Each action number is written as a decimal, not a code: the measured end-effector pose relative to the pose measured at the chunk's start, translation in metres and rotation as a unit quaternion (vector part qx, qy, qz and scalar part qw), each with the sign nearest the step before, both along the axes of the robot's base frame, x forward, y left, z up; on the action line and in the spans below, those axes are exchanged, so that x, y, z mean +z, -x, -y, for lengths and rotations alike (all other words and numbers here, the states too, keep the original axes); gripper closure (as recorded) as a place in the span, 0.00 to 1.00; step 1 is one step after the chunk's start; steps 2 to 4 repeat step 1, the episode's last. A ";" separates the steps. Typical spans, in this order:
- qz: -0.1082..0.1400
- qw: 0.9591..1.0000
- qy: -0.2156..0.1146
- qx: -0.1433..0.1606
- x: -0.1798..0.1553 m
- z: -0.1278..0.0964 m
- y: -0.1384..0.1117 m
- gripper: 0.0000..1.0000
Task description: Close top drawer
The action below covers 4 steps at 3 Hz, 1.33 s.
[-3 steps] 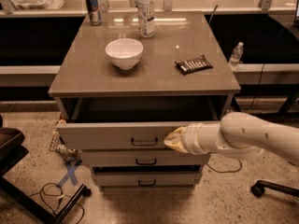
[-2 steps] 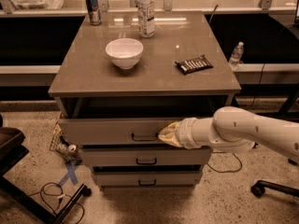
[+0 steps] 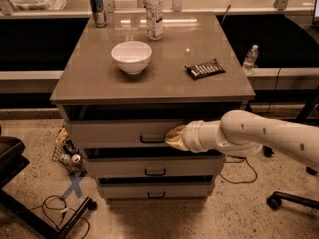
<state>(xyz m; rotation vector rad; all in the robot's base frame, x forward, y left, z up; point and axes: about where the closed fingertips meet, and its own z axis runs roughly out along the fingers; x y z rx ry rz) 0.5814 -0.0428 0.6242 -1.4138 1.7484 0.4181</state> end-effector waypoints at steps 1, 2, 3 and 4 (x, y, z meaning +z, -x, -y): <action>0.000 1.000 0.000 0.000 0.000 0.001 0.000 1.00; 0.000 1.000 0.000 0.000 0.000 0.001 0.000 1.00; 0.000 1.000 0.000 0.000 0.000 0.001 0.000 1.00; 0.000 1.000 0.000 0.000 0.000 0.001 0.000 1.00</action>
Offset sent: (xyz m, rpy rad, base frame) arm 0.0000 0.0000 0.0000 0.0000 0.0000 0.0000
